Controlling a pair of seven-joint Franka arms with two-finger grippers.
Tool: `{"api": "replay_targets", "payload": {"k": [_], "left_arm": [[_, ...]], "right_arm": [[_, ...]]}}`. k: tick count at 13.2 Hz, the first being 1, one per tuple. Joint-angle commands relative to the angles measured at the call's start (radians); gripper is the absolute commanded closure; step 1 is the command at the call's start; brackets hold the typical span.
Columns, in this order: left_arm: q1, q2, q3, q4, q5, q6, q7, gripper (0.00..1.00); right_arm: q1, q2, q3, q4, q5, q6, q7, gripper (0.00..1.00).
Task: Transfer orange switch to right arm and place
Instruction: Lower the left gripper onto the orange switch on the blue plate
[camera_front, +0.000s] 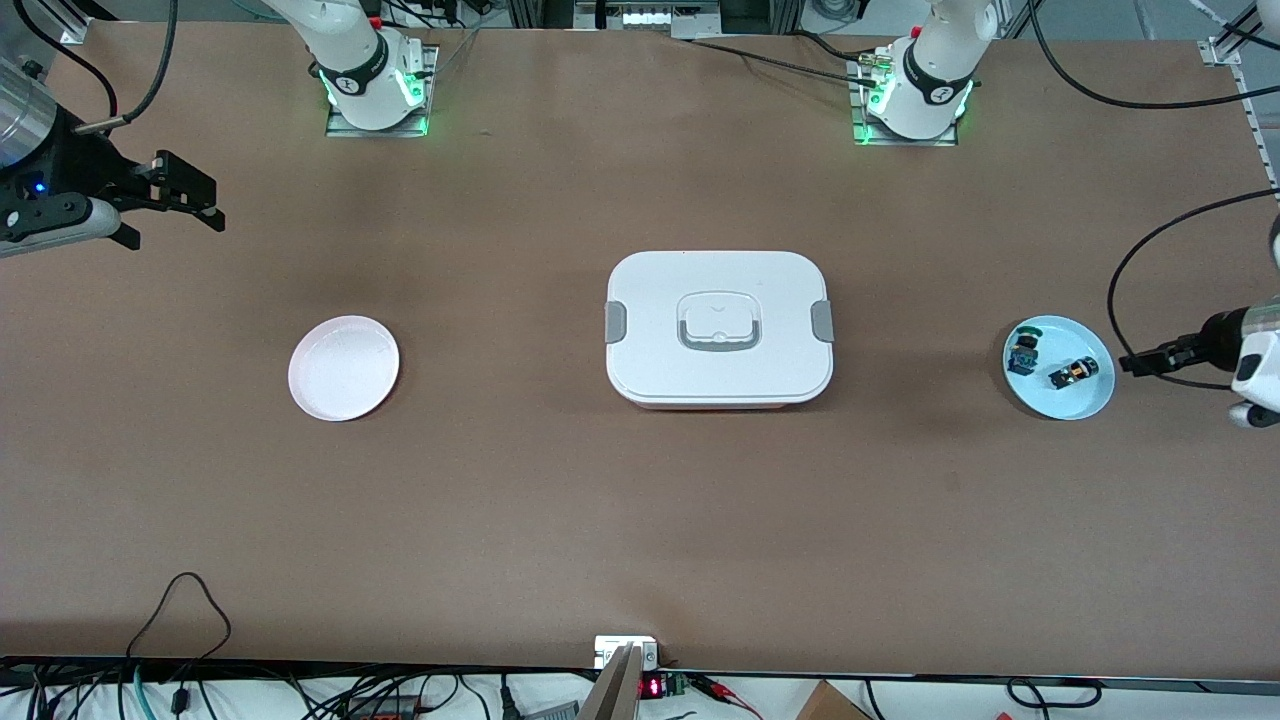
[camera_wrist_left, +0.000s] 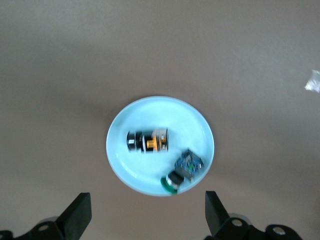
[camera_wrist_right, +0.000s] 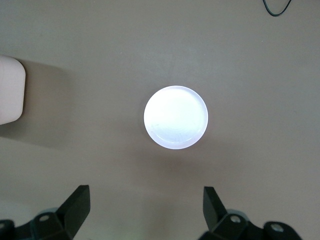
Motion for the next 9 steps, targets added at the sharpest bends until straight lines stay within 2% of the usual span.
{"api": "replay_targets", "payload": {"k": [1,4,6,8,9], "left_arm": [[0.033,-0.015,-0.009,-0.121,0.016,0.148,-0.009,0.00],[0.069,-0.012,-0.010,-0.187,0.017,0.341,0.002,0.00],[0.073,-0.041,-0.010,-0.267,0.017,0.426,0.020,0.00],[0.089,-0.067,-0.010,-0.418,0.017,0.693,0.040,0.00],[0.089,-0.073,-0.016,-0.477,0.017,0.784,0.034,0.00]], "right_arm": [[0.006,0.000,0.001,0.016,-0.015,-0.017,0.018,0.00],[0.006,0.000,0.001,0.016,-0.015,-0.017,0.018,0.00],[0.006,0.000,0.001,0.016,-0.015,-0.017,0.018,0.00],[0.006,0.000,0.001,0.016,-0.015,-0.017,0.018,0.00],[0.007,0.000,0.001,0.016,-0.015,-0.017,0.018,0.00]]}}
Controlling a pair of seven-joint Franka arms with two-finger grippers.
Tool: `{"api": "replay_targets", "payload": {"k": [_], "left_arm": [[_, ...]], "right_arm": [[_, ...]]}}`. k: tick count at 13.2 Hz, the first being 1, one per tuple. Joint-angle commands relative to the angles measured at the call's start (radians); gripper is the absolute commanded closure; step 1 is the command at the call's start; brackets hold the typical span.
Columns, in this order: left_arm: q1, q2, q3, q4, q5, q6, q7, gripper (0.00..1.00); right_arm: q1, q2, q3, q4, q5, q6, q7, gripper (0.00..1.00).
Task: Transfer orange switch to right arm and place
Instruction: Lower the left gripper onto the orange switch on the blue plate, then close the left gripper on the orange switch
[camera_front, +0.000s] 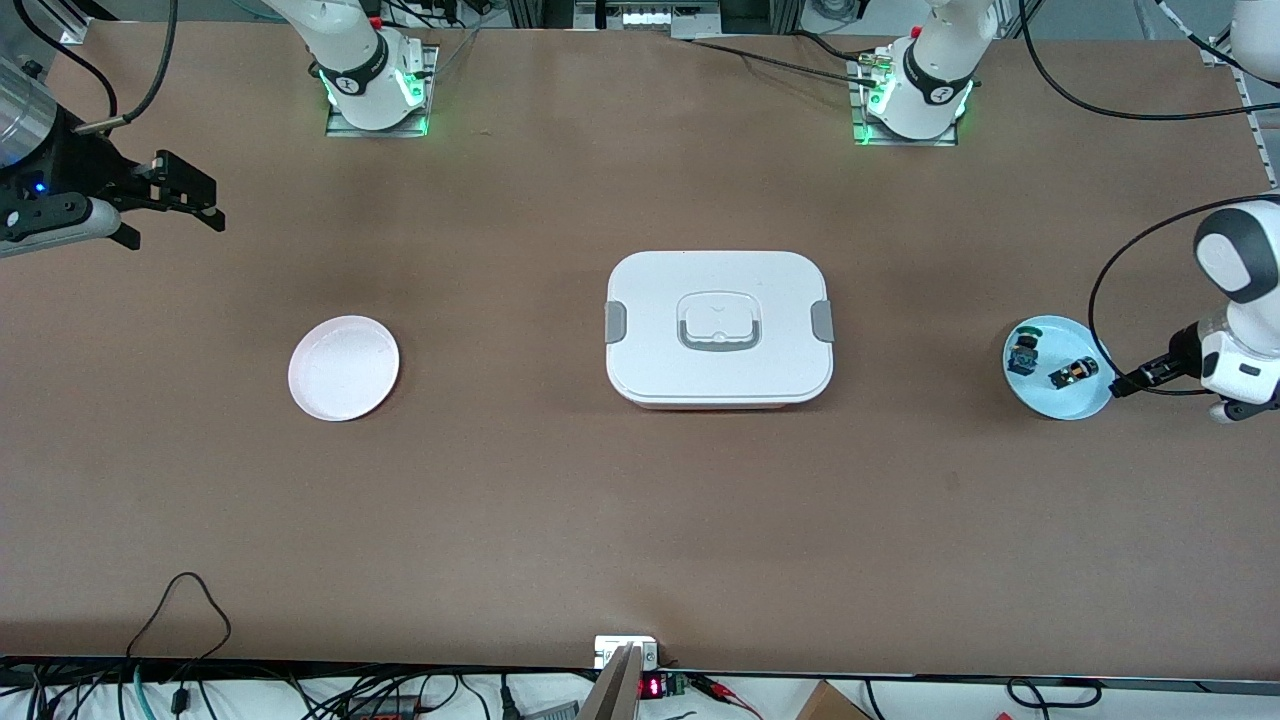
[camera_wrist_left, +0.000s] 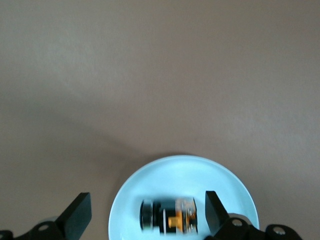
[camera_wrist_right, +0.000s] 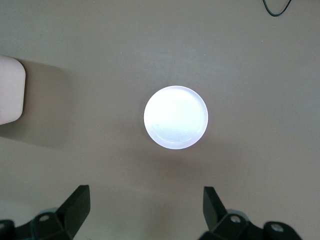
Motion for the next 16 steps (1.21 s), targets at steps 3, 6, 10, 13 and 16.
{"api": "replay_targets", "payload": {"k": [3,6,10,13,16], "left_arm": [[0.016,-0.039,-0.019,-0.164,0.013,0.198,-0.010,0.00],[0.016,-0.018,-0.030,-0.169,0.014,0.198,-0.008,0.00],[0.016,0.013,-0.030,-0.169,0.014,0.205,-0.011,0.00],[0.016,0.030,-0.032,-0.167,0.013,0.205,-0.011,0.00],[0.016,0.050,-0.036,-0.169,0.013,0.206,-0.011,0.00]], "right_arm": [[0.006,0.000,0.001,0.015,-0.015,-0.017,0.018,0.00],[0.006,0.000,0.001,0.015,-0.015,-0.017,0.018,0.00],[0.006,0.000,0.001,0.015,-0.015,-0.018,0.018,0.00],[0.006,0.000,0.001,0.015,-0.015,-0.018,0.018,0.00],[0.006,0.000,0.001,0.015,-0.015,-0.018,0.018,0.00]]}}
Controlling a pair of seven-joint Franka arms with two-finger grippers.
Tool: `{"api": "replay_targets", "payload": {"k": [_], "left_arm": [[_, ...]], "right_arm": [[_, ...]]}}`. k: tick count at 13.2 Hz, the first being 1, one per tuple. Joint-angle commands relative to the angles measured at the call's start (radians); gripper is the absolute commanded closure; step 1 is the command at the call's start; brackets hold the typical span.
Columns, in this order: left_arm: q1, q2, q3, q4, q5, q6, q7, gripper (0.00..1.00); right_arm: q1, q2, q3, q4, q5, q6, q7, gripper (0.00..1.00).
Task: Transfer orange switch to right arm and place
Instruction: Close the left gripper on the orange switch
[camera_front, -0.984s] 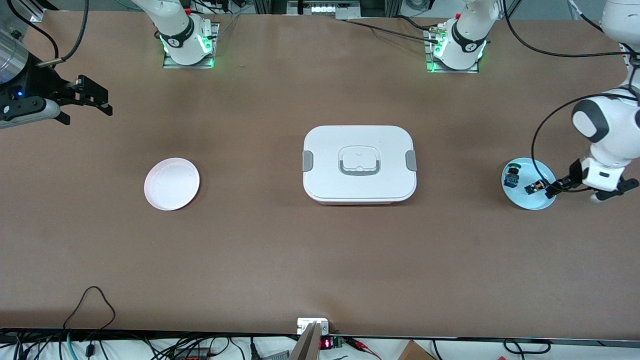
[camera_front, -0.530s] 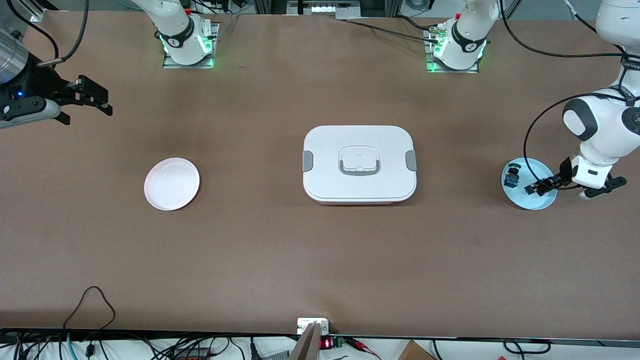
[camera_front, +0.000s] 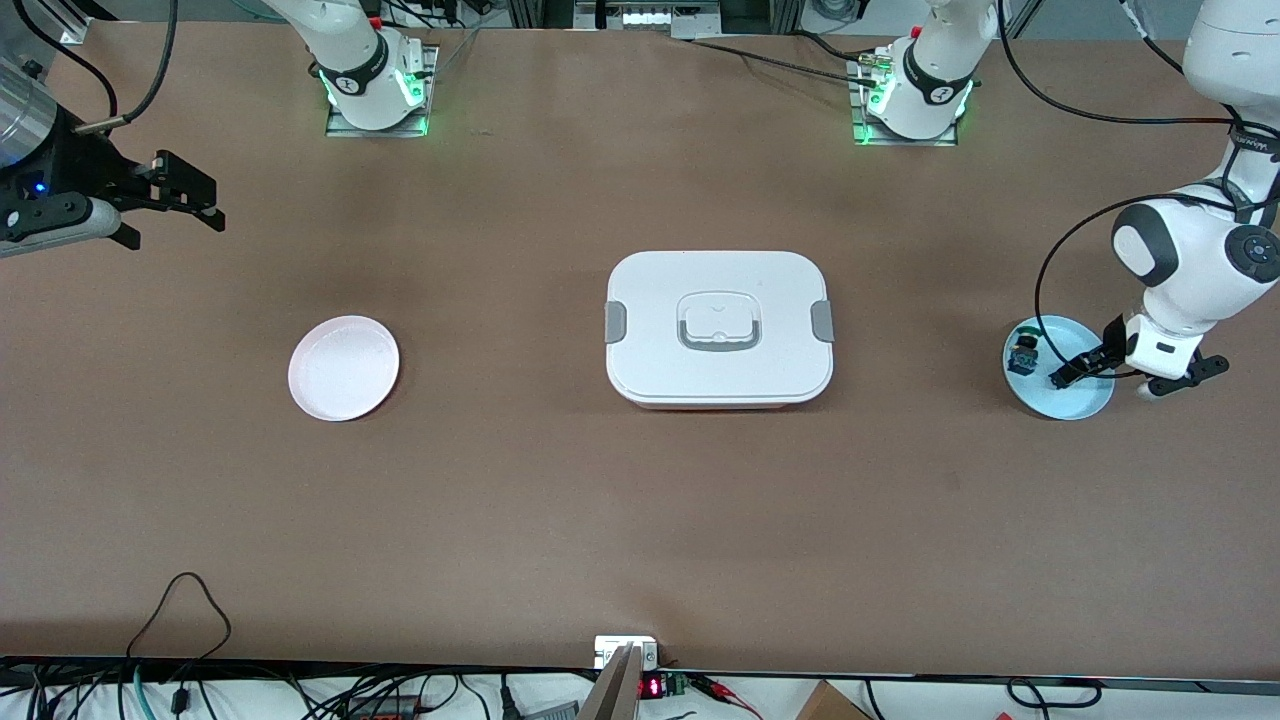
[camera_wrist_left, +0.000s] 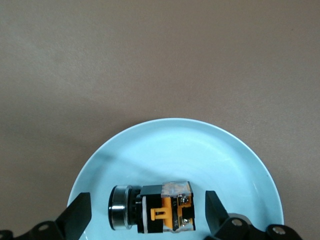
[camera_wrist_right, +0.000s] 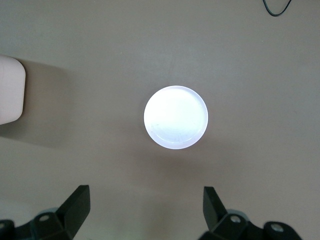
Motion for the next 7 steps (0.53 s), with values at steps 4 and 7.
{"api": "replay_targets", "payload": {"k": [4,7], "left_arm": [[0.015,0.040,-0.019,0.003,0.013,0.013,-0.006,0.12],[0.015,0.043,-0.019,0.006,0.013,0.011,-0.005,0.57]], "right_arm": [[0.006,0.000,0.001,0.016,-0.015,-0.018,0.018,0.00],[0.006,0.000,0.001,0.016,-0.015,-0.018,0.018,0.00]]}}
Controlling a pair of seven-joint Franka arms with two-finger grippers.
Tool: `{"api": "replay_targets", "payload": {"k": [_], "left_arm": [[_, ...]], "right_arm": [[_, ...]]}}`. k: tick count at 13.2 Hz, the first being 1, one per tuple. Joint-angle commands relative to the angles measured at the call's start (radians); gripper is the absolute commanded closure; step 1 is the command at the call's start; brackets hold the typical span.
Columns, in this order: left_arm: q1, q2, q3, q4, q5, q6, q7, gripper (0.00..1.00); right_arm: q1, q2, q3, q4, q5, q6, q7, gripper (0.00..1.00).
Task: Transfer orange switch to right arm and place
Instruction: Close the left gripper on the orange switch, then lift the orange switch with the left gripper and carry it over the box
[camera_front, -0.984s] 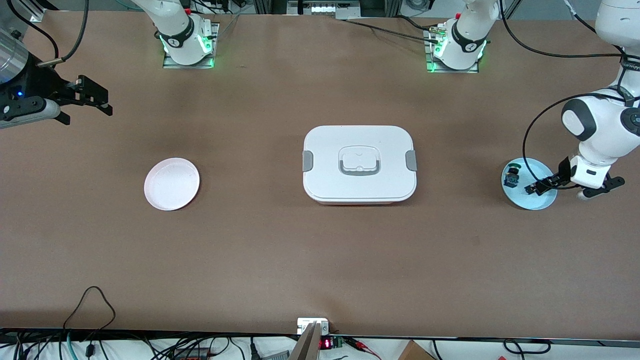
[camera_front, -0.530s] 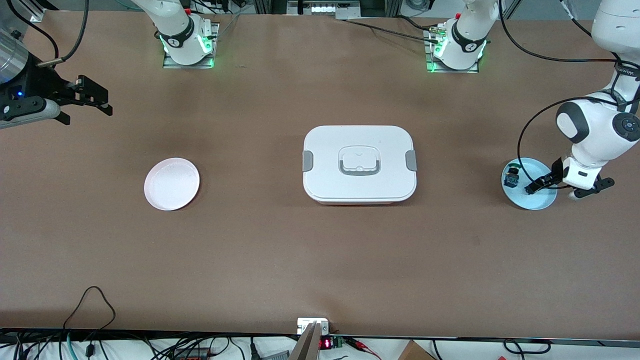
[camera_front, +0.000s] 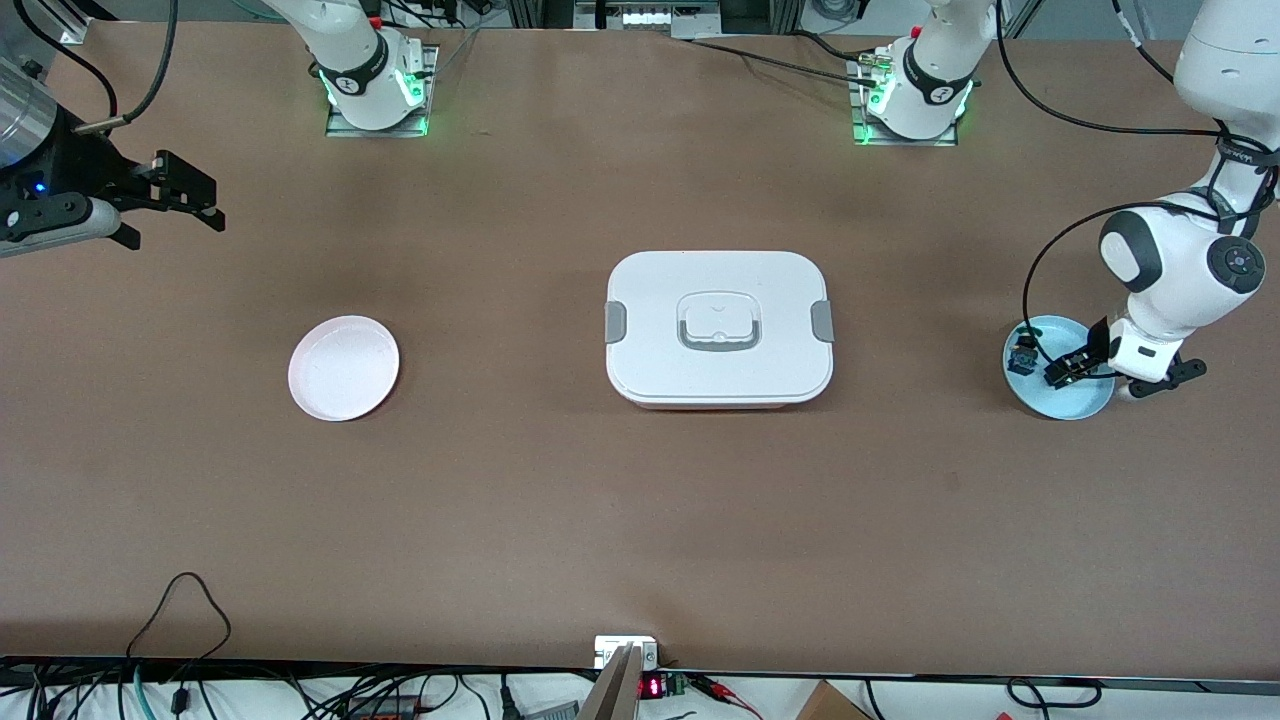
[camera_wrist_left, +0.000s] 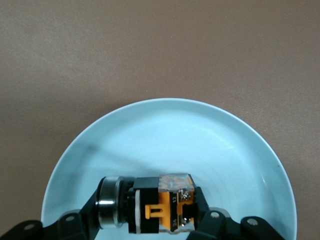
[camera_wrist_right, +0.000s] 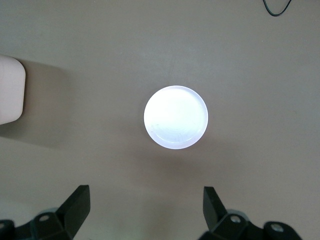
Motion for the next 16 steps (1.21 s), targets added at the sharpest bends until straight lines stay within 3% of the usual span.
{"api": "replay_targets", "payload": {"k": [1,3,6,9,11,16], "left_arm": [[0.015,0.001,-0.012,0.007,0.013,0.007,-0.004,0.68],[0.015,-0.013,-0.012,0.033,0.014,-0.001,0.005,0.80],[0.012,-0.076,-0.014,0.079,0.014,-0.119,0.053,0.80],[0.007,-0.076,-0.038,0.292,0.014,-0.506,0.131,0.80],[0.006,-0.073,-0.045,0.406,-0.028,-0.819,0.132,0.89],[-0.013,-0.060,-0.098,0.576,-0.081,-1.165,0.137,1.00]], "right_arm": [[0.006,0.000,0.001,0.016,-0.015,-0.018,0.018,0.00],[0.007,0.000,0.001,0.016,-0.015,-0.019,0.018,0.00],[0.006,0.002,0.001,0.016,-0.015,-0.018,0.018,0.00],[0.006,0.000,0.001,0.016,-0.015,-0.018,0.018,0.00],[0.006,0.002,0.001,0.016,-0.015,-0.016,0.017,0.00],[0.006,0.002,-0.001,0.016,-0.015,-0.009,0.017,0.00]]}}
